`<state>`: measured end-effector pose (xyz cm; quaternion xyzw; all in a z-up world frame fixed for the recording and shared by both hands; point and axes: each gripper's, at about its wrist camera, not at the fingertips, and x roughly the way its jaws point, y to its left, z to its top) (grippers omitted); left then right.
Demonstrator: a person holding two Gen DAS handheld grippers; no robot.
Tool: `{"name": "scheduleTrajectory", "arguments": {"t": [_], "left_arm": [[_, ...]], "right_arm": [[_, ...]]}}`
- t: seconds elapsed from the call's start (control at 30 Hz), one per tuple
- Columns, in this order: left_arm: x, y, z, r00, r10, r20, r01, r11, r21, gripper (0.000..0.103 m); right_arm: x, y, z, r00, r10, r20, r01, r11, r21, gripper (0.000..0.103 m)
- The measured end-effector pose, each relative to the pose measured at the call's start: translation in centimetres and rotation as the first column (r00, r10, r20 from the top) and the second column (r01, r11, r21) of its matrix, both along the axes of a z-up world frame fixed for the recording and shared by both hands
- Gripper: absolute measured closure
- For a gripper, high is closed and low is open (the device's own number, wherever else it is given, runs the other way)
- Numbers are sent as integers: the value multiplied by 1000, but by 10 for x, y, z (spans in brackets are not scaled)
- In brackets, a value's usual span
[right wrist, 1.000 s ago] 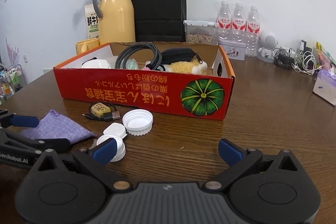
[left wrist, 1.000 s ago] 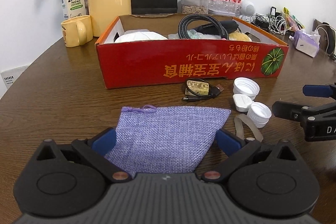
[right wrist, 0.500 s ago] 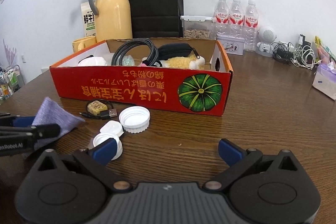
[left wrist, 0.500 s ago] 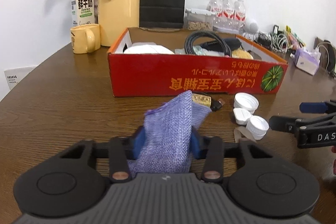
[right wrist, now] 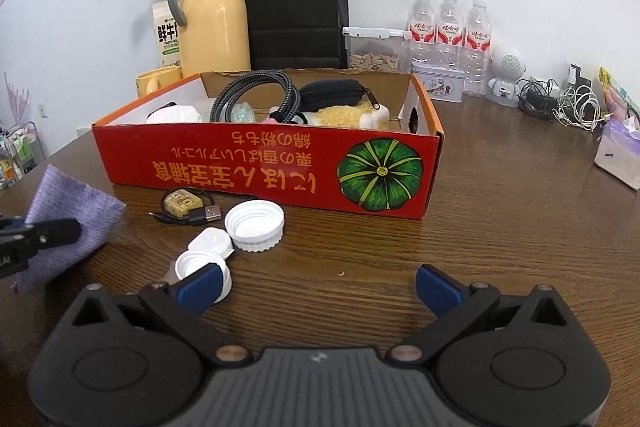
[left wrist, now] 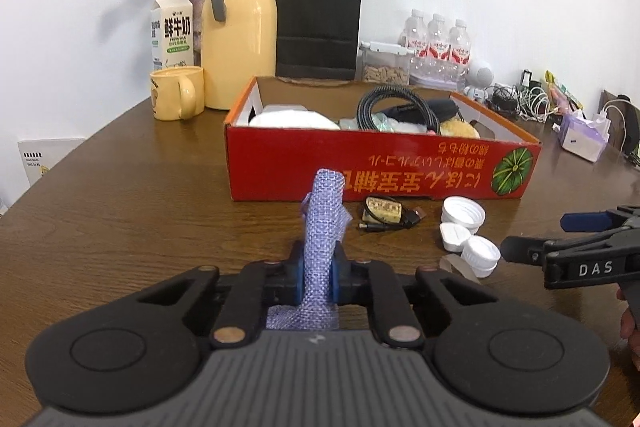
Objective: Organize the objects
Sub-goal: 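Lift the purple pouch with the left gripper while the right grasps the stacked white caps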
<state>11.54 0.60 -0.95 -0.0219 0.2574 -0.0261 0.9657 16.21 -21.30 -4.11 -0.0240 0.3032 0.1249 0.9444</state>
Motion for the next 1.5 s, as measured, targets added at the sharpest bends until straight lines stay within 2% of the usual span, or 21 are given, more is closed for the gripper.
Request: {"name": "scheduleTrajectory", "arguments": {"t": [0.37, 0.47, 0.6, 0.67, 0.73, 0.8, 0.9, 0.97, 1.03, 1.5], "left_arm": [[-10, 13, 15, 999, 26, 35, -26, 1000, -8, 91], [-12, 18, 17, 999, 36, 40, -35, 999, -12, 91], [-12, 22, 17, 998, 41, 39, -40, 999, -20, 91], [-12, 22, 17, 999, 39, 38, -38, 999, -23, 91], [-11, 23, 16, 999, 37, 36, -36, 999, -25, 91], [-11, 23, 15, 999, 35, 33, -34, 999, -28, 91], [-11, 24, 14, 999, 31, 31, -30, 999, -32, 91], [-11, 24, 13, 999, 30, 29, -29, 999, -33, 91], [-11, 24, 12, 999, 27, 28, -26, 999, -35, 91], [-12, 23, 18, 999, 24, 44, -22, 999, -30, 91]], "right_arm": [[-6, 1, 3, 999, 28, 30, -28, 1000, 11, 0], [-8, 4, 4, 998, 62, 30, -62, 998, 13, 9], [-11, 11, 5, 995, 98, 34, -99, 995, 27, 13], [-13, 14, 8, 991, 124, 46, -127, 991, 51, 20], [-13, 19, 10, 988, 146, 50, -149, 988, 51, 21], [-12, 26, 10, 985, 168, 42, -170, 984, 46, 29], [-9, 34, 8, 979, 202, 18, -202, 978, 49, 47], [-9, 37, 8, 977, 211, 13, -211, 976, 55, 67], [-9, 36, 9, 976, 216, 13, -216, 974, 65, 75], [-14, 31, 17, 976, 208, 55, -212, 974, 81, 75]]}}
